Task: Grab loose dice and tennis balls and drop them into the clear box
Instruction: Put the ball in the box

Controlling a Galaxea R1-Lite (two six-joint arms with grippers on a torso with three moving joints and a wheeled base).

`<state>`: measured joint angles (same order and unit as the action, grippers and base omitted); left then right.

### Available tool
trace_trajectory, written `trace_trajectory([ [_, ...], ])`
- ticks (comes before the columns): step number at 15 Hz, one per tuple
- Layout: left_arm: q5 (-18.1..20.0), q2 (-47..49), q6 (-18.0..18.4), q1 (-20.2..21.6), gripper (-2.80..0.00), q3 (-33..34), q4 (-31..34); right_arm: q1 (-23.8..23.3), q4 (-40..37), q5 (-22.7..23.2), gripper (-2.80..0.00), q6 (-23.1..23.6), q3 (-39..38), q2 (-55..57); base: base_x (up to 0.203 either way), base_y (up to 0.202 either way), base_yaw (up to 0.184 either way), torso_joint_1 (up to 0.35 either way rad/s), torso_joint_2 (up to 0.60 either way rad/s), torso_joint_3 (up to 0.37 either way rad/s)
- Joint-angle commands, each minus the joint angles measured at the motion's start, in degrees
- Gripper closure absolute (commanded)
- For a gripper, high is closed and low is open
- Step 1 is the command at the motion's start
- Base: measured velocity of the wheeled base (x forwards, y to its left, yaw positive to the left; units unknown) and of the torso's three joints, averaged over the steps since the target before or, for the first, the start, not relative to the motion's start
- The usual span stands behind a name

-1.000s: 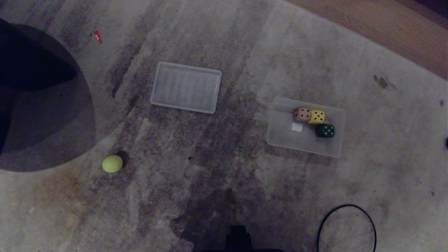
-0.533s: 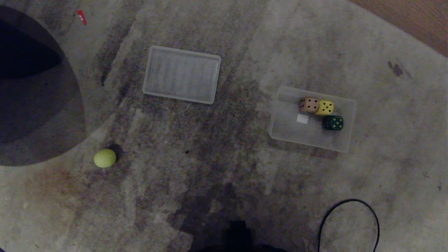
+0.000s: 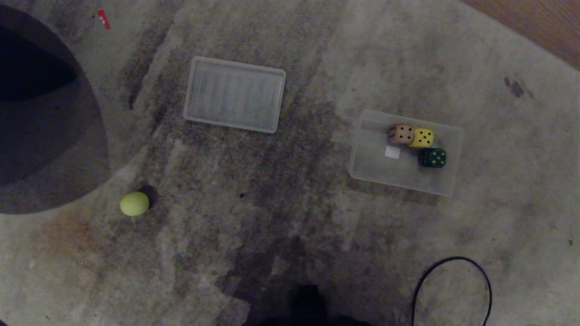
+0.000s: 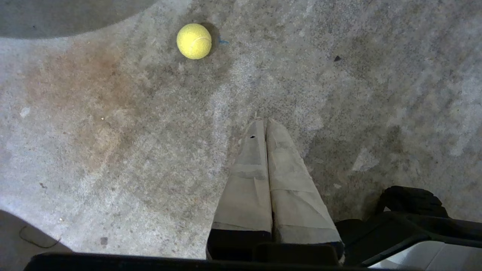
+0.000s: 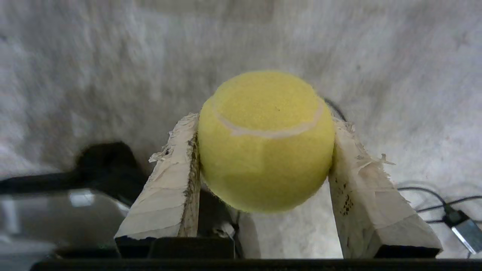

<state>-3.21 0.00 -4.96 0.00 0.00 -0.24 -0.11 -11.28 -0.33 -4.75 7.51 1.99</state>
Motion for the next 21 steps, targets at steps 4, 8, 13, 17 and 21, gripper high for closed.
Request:
trace_trajectory([
  [4, -0.04, 0.03, -0.05, 0.00, 0.00, 0.09, -0.02, -2.02, 1.03, -0.41, 0.00, -6.93, 9.97, 27.84, 0.000, 0.000, 0.000, 0.000, 0.00, 0.000],
  [8, -0.04, 0.00, -0.05, 0.00, 0.00, 0.09, -0.02, -2.47, 20.74, -0.72, 0.00, -12.33, 11.33, 57.04, 0.000, 0.000, 0.000, 0.000, 0.00, 0.000],
  [13, -0.04, 0.03, -0.05, 0.00, 0.00, 0.09, -0.02, -1.68, 49.11, -0.56, 0.00, -21.47, 21.07, 92.42, 0.000, 0.000, 0.000, 0.000, 0.00, 0.000],
  [17, -0.04, 0.00, -0.05, 0.00, 0.00, 0.09, -0.02, 0.68, 64.86, 3.92, 0.00, -31.74, 35.79, 107.50, 0.000, 0.000, 0.000, 0.000, 0.00, 0.000],
  [21, -0.04, 0.00, -0.05, 0.00, 0.00, 0.09, -0.02, 3.11, 69.73, 8.66, 0.00, -38.01, 39.66, 110.68, 0.000, 0.000, 0.000, 0.000, 0.00, 0.000],
])
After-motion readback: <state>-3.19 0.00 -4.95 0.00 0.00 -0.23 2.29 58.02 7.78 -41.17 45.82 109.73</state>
